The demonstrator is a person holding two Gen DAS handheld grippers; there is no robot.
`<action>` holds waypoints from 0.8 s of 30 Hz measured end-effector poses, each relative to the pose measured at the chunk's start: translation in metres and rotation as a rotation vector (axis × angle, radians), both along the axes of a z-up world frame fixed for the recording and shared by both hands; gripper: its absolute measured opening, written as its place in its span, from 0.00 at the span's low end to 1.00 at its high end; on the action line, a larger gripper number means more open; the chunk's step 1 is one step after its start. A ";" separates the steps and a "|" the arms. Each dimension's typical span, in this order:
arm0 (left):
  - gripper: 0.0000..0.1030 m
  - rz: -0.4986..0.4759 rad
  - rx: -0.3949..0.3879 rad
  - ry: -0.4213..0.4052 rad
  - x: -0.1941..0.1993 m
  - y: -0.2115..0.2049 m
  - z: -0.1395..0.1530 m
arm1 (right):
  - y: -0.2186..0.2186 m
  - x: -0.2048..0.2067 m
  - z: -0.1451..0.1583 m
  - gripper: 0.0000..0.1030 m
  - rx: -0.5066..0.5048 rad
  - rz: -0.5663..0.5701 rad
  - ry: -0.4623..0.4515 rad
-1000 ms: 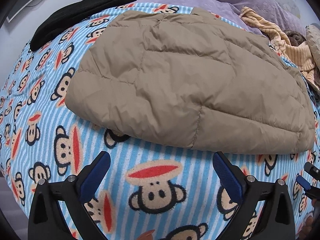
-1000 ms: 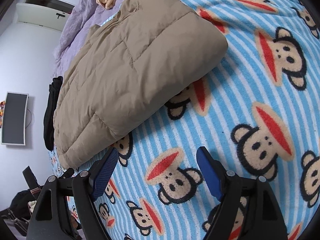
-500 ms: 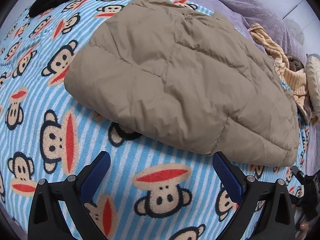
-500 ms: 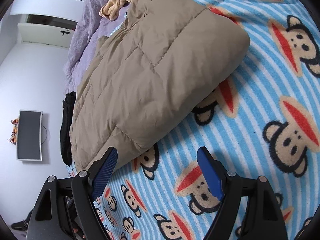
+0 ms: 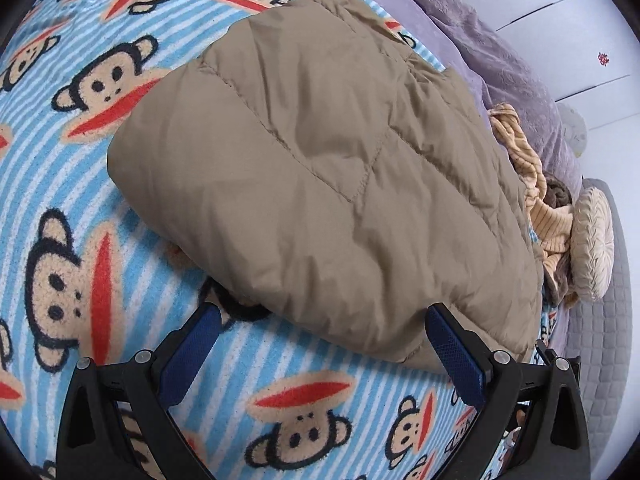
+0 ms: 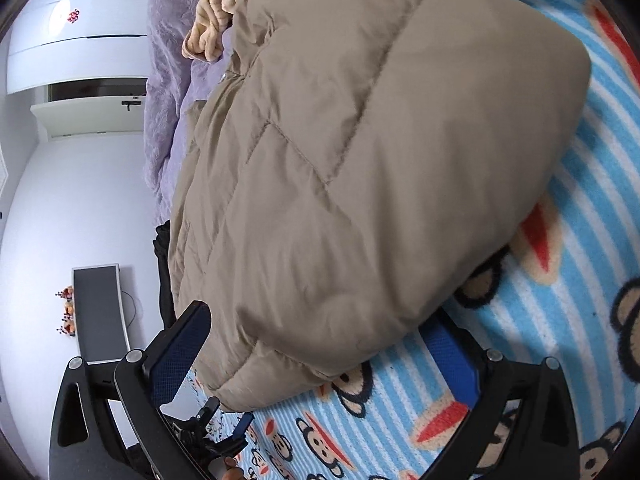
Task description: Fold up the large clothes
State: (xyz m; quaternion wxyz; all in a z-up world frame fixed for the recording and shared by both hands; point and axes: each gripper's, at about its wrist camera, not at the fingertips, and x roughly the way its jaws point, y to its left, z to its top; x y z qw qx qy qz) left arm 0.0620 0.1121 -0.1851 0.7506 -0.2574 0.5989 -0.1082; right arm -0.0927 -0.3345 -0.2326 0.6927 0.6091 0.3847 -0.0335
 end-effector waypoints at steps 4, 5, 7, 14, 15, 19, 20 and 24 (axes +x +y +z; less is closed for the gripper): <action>0.99 0.048 -0.021 -0.010 0.020 0.011 -0.008 | -0.003 0.013 -0.002 1.00 0.031 0.008 -0.008; 0.99 0.063 -0.025 -0.018 0.026 0.012 -0.009 | -0.003 0.017 -0.004 1.00 0.042 0.008 -0.009; 0.99 0.086 -0.037 -0.028 0.039 0.011 -0.012 | -0.003 0.025 -0.009 1.00 0.067 0.006 -0.017; 0.99 0.156 -0.044 -0.032 0.057 0.003 -0.024 | -0.002 0.042 -0.024 1.00 0.128 -0.028 -0.020; 0.96 0.172 -0.056 -0.036 0.057 0.005 -0.023 | -0.002 0.041 -0.024 1.00 0.137 -0.032 -0.021; 0.34 0.160 -0.151 -0.043 0.060 0.009 -0.019 | -0.006 0.036 -0.027 0.59 0.154 -0.033 0.013; 0.28 0.154 -0.148 -0.054 0.060 0.009 -0.015 | -0.006 0.034 -0.028 0.52 0.165 -0.036 0.006; 0.19 0.092 -0.092 -0.132 0.057 0.003 0.009 | -0.005 0.031 -0.015 0.28 0.133 -0.039 -0.028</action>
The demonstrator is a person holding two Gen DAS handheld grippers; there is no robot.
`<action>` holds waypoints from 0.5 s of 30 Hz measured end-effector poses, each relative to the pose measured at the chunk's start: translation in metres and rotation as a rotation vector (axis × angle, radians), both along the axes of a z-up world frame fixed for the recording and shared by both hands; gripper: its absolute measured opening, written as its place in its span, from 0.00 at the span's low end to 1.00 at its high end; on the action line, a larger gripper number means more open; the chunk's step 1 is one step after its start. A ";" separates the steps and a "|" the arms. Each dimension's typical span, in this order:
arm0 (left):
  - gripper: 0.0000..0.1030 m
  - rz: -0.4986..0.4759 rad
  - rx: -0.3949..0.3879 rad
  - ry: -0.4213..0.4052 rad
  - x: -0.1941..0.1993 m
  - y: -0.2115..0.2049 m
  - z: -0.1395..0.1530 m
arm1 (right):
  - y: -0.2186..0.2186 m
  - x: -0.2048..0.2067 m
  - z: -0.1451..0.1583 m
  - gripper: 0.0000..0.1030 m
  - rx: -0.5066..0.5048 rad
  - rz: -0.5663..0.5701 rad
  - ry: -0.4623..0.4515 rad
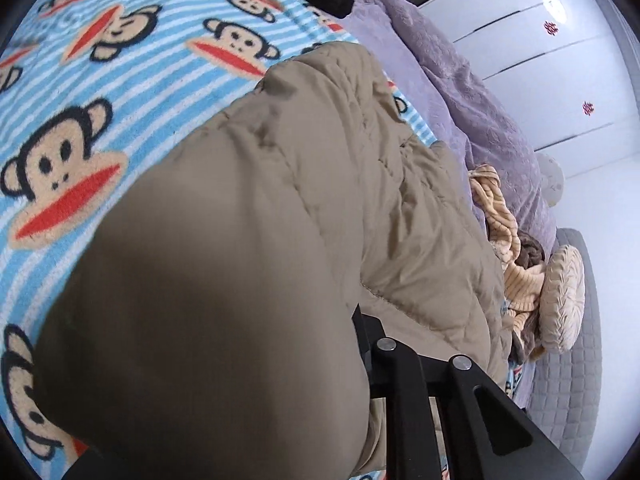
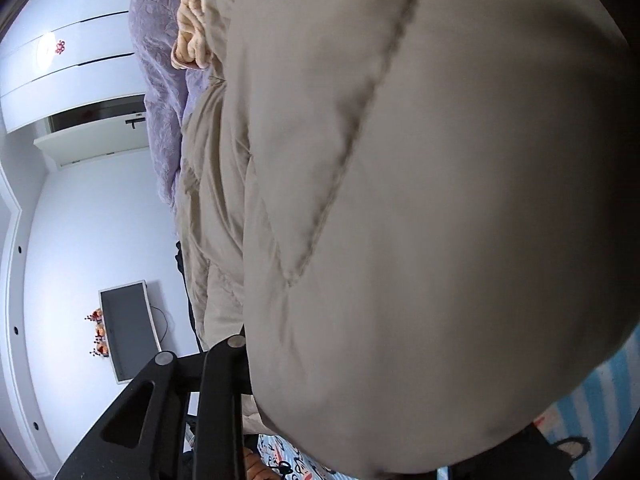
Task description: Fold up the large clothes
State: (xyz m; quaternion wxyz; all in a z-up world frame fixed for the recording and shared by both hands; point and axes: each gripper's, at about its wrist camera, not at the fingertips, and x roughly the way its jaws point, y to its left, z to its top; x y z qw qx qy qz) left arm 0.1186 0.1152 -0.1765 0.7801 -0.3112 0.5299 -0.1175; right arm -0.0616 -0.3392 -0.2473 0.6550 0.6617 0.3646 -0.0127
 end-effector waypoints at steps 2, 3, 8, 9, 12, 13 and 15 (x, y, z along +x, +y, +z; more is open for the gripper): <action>0.18 -0.030 0.032 -0.036 -0.003 -0.003 0.013 | 0.001 -0.003 0.007 0.25 -0.013 0.009 -0.019; 0.18 -0.048 0.056 -0.055 -0.006 -0.004 0.020 | 0.002 -0.005 0.011 0.24 -0.023 0.017 -0.026; 0.18 -0.137 0.118 -0.116 -0.027 0.001 0.049 | 0.014 -0.026 0.028 0.24 -0.060 0.051 -0.028; 0.18 -0.149 0.119 -0.118 -0.031 0.003 0.053 | 0.019 -0.034 0.031 0.24 -0.068 0.058 -0.025; 0.18 -0.184 0.121 -0.104 -0.053 0.017 0.060 | 0.035 -0.060 0.036 0.24 -0.082 0.075 -0.003; 0.18 -0.196 0.124 -0.096 -0.061 0.022 0.061 | 0.041 -0.068 0.036 0.24 -0.080 0.078 0.004; 0.18 -0.218 0.132 -0.078 -0.080 0.032 0.061 | 0.053 -0.089 0.033 0.24 -0.060 0.077 0.025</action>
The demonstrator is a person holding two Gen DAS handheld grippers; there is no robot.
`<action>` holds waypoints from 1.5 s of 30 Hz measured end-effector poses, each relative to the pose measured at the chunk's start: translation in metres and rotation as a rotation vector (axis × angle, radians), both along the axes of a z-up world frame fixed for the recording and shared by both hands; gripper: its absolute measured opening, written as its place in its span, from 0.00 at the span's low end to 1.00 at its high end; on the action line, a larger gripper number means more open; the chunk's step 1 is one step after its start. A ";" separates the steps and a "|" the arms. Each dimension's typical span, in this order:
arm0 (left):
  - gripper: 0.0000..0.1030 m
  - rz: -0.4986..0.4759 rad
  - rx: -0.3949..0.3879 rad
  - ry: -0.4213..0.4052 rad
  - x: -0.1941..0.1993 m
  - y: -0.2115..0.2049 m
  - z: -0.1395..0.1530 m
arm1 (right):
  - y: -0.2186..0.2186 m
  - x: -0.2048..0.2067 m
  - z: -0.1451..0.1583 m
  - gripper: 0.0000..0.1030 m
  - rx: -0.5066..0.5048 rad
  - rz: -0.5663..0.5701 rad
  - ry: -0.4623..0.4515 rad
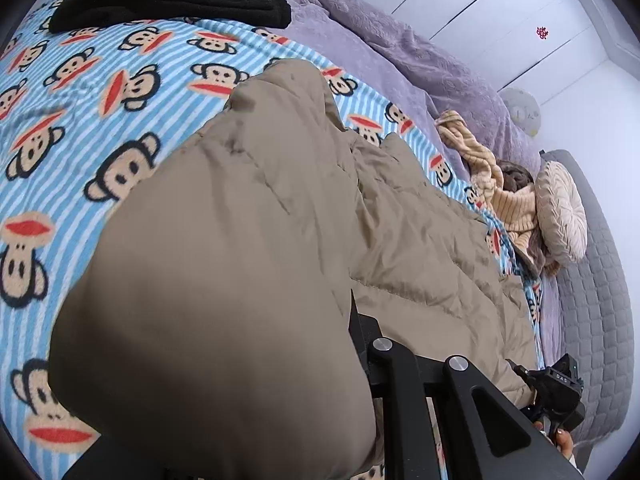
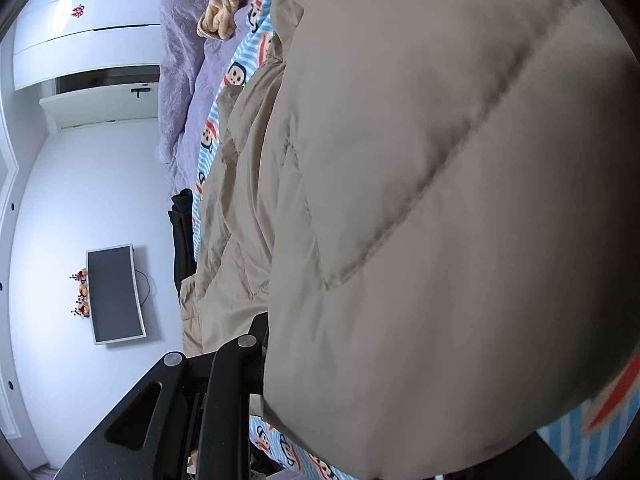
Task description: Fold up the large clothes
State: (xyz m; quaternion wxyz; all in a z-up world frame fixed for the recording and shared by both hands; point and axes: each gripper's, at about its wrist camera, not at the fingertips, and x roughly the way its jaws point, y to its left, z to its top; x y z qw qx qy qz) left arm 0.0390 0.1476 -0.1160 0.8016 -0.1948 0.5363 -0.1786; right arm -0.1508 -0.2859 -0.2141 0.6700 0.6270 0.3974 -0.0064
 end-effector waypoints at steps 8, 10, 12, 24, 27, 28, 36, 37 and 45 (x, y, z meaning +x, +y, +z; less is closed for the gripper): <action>0.18 -0.044 0.022 0.130 -0.068 0.041 -0.024 | 0.020 -0.057 -0.021 0.24 0.070 -0.026 0.084; 0.19 -0.043 0.023 0.154 -0.075 0.044 -0.034 | 0.019 -0.053 -0.027 0.26 0.056 -0.026 0.103; 0.23 -0.032 0.035 0.173 -0.076 0.045 -0.041 | 0.018 -0.046 -0.031 0.29 0.036 -0.019 0.132; 0.32 -0.011 0.216 0.137 -0.093 0.078 0.014 | 0.013 -0.045 0.017 0.49 -0.166 0.027 0.256; 0.32 0.013 0.268 0.077 -0.099 0.086 0.031 | 0.024 -0.052 0.037 0.52 -0.258 0.070 0.277; 0.32 0.012 0.281 0.061 -0.099 0.089 0.035 | 0.034 -0.063 0.044 0.52 -0.285 0.086 0.277; 0.32 -0.076 0.412 0.064 -0.080 0.062 0.004 | 0.066 -0.064 0.090 0.38 -0.519 0.193 0.205; 0.32 -0.079 0.430 0.096 -0.077 0.061 -0.010 | 0.069 -0.057 0.091 0.38 -0.533 0.205 0.210; 0.52 0.017 0.546 0.067 -0.066 0.066 -0.012 | 0.087 0.016 0.093 0.37 -0.638 0.301 0.147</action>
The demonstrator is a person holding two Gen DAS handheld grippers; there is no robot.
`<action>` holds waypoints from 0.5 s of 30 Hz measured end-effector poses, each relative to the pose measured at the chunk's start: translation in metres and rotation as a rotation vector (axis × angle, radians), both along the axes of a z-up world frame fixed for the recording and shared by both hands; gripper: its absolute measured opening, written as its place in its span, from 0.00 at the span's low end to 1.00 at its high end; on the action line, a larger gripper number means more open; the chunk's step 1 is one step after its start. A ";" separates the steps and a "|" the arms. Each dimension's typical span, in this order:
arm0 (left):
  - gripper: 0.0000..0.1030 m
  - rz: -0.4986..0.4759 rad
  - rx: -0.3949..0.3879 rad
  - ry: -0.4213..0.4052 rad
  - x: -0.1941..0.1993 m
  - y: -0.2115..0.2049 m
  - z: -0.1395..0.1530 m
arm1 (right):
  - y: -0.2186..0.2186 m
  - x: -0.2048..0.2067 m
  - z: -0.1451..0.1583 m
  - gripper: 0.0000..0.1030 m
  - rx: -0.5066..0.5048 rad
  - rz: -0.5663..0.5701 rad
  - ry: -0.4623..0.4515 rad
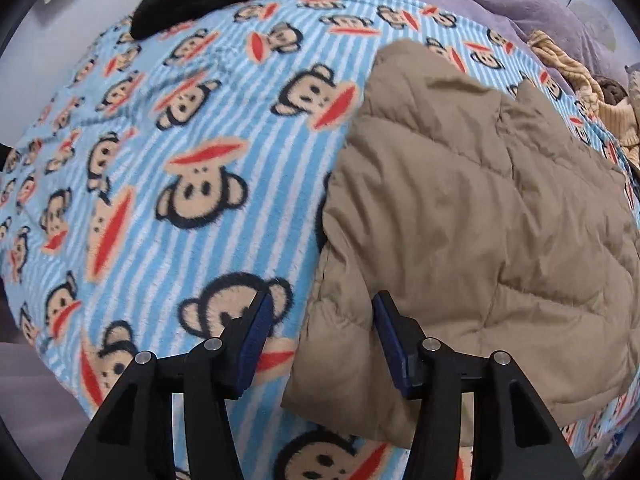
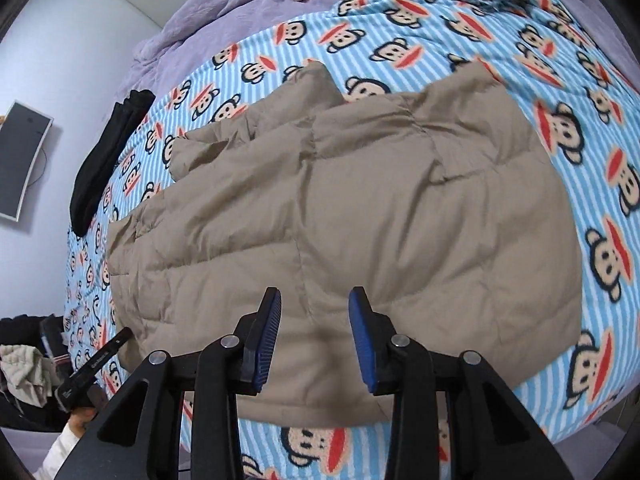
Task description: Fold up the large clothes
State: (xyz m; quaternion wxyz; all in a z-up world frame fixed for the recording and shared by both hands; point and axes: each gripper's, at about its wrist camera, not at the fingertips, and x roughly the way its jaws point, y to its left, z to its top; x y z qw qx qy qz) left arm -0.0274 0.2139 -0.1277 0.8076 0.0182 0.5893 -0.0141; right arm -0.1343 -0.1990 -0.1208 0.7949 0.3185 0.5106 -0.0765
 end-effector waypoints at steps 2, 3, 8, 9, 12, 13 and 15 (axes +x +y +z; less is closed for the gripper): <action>0.53 -0.013 -0.016 -0.076 0.003 -0.008 0.022 | 0.002 0.019 0.001 0.37 -0.002 0.016 -0.021; 0.53 -0.034 -0.025 -0.115 0.006 -0.016 0.033 | 0.003 0.031 0.001 0.37 -0.014 0.028 -0.029; 0.53 -0.189 -0.032 -0.145 0.044 -0.074 0.030 | 0.009 0.078 -0.010 0.37 -0.088 0.067 -0.022; 0.53 -0.200 -0.021 -0.126 0.053 -0.086 0.018 | 0.009 0.086 -0.015 0.37 -0.088 0.066 -0.009; 0.53 -0.187 0.035 -0.078 0.070 -0.110 -0.010 | 0.007 0.105 -0.034 0.37 -0.097 0.060 0.039; 0.55 -0.187 0.041 -0.082 0.071 -0.115 -0.013 | 0.006 0.109 -0.040 0.37 -0.101 0.060 0.050; 0.56 -0.202 0.058 -0.087 0.078 -0.119 -0.017 | 0.002 0.116 -0.049 0.37 -0.101 0.053 0.063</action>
